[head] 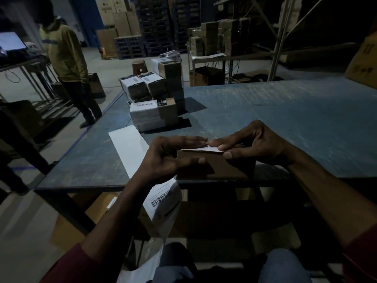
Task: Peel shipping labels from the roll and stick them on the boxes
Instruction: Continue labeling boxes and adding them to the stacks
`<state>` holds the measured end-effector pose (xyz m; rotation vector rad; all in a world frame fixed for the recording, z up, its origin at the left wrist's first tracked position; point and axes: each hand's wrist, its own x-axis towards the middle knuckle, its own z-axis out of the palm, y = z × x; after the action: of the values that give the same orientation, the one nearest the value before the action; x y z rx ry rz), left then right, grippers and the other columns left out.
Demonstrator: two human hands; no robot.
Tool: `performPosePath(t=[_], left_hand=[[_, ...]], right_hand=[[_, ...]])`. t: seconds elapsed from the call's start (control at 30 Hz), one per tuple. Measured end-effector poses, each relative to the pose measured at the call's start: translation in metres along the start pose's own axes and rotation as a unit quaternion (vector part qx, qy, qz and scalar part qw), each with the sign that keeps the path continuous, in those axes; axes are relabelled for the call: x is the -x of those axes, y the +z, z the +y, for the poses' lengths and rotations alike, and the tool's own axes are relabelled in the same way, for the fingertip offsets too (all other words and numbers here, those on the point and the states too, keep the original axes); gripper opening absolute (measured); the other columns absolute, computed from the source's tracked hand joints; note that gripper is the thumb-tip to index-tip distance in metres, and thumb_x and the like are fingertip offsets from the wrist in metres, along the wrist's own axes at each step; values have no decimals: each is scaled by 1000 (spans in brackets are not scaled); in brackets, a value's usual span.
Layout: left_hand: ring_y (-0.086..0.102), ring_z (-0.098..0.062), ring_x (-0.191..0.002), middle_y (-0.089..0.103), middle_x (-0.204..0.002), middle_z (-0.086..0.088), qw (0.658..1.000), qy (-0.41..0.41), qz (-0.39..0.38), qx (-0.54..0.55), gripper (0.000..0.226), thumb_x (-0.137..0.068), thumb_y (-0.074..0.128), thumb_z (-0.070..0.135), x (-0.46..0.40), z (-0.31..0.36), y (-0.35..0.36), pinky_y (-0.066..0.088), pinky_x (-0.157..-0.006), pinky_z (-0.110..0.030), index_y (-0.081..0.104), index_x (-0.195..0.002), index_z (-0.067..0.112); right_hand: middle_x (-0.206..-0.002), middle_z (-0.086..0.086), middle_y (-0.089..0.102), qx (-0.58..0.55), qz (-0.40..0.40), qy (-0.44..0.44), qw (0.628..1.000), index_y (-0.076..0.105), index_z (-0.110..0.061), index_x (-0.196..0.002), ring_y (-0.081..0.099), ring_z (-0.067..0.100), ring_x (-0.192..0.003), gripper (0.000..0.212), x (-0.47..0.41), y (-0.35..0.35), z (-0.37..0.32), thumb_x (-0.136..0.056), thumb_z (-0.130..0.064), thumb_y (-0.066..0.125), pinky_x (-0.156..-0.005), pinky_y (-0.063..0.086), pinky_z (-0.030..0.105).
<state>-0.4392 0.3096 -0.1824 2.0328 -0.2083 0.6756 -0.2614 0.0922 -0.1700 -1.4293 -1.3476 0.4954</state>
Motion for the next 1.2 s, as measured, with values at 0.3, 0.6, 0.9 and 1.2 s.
performPosePath(t=[0.3, 0.6, 0.9, 1.2], left_hand=[[76, -28, -108, 78, -114, -14, 997, 15, 9, 69, 24, -86, 77, -5, 0, 3, 6, 61, -89, -37, 76, -110, -9], [70, -31, -121, 75, -125, -10, 995, 13, 15, 98, 21, -73, 85, 0, 4, -7, 8, 59, -98, -53, 80, -94, 1], [67, -21, -126, 69, -135, -9, 998, 63, -3, -24, 35, -87, 81, 4, 4, -7, 11, 59, -96, -37, 75, -121, 0], [68, -31, -125, 70, -133, -17, 998, 29, -17, 62, 22, -82, 80, -4, 7, -22, 18, 57, -100, -56, 77, -104, -8]], right_hand=[[-118, 14, 76, -29, -12, -18, 999, 78, -6, -104, 70, 31, -119, 35, 0, -2, -2, -70, 2, 84, -101, 57, 40], [-116, 14, 77, 4, 5, -29, 1000, 77, -2, -77, 70, 32, -119, 20, 5, -2, -1, -62, 1, 91, -100, 57, 48], [-131, 2, 72, 74, 6, -30, 997, 75, -3, -117, 64, 20, -129, 48, 9, 1, -11, -71, 0, 89, -108, 53, 41], [-115, 7, 78, 74, 16, -25, 997, 79, -3, -77, 71, 25, -117, 17, 13, -2, -1, -66, -1, 92, -100, 58, 47]])
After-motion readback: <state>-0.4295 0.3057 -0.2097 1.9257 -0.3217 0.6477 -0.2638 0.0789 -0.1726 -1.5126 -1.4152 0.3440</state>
